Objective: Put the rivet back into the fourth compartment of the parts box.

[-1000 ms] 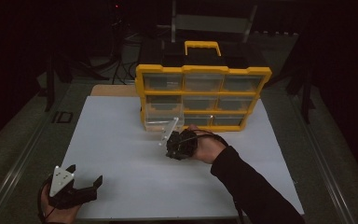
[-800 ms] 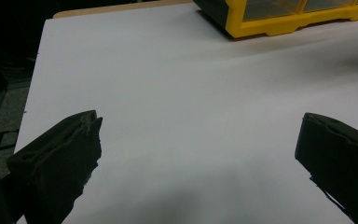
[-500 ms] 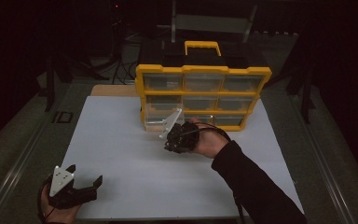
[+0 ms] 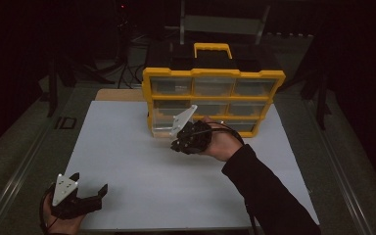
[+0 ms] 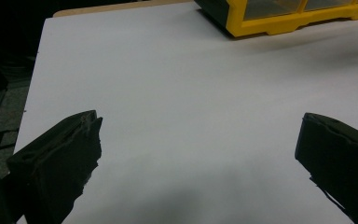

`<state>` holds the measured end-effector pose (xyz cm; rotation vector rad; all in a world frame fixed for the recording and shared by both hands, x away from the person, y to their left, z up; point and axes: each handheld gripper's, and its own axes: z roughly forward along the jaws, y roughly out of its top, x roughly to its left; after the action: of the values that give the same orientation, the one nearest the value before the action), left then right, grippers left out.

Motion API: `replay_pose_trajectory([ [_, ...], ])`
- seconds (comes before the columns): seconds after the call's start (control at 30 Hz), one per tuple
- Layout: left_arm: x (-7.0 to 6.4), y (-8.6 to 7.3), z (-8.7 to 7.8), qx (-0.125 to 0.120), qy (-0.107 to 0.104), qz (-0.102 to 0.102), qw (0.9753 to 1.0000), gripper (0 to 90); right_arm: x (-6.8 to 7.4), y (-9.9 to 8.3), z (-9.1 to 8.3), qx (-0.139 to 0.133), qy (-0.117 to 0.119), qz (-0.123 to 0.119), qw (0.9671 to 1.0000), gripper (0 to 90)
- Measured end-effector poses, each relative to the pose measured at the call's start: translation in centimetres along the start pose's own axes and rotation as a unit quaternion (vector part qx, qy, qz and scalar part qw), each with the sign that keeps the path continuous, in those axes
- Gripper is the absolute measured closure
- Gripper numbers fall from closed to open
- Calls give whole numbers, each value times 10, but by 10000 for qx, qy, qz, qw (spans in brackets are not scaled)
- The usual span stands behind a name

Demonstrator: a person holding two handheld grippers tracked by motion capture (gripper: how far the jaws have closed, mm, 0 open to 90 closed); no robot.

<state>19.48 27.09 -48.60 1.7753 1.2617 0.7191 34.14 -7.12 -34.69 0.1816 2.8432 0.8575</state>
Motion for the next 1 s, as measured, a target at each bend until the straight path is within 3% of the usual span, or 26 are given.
replay_pose_trajectory([
  [0.17,0,0,0,4,3,2,10000,11,-3,1,-9,-205,-63,121,9997,835],
  [0.33,0,0,0,-4,5,1,10000,10,-10,1,-21,-614,-260,361,9971,835],
  [0.43,0,0,0,1,7,6,10000,10,-17,1,-28,-954,-493,574,9926,835],
  [0.53,1,0,-1,1,20,-6,10000,10,-27,0,-33,-1292,-785,874,9846,835],
  [0.63,1,-1,-1,9,30,-7,10000,11,-37,-2,-30,-1248,-1191,1075,9791,820],
  [0.7,1,0,-1,-1,22,-2,10000,10,-44,-5,-25,-1175,-1244,1221,9777,550],
  [0.73,1,0,-1,-5,21,6,10000,10,-46,-7,-24,-1167,-1207,1339,9767,480],
  [0.87,1,-1,-1,3,29,-13,10000,11,-42,-23,-32,-1359,-1250,1551,9705,318],
  [1.0,0,-1,-1,17,32,-3,10000,11,-23,-54,-37,-1327,-1587,1534,9663,200],
])
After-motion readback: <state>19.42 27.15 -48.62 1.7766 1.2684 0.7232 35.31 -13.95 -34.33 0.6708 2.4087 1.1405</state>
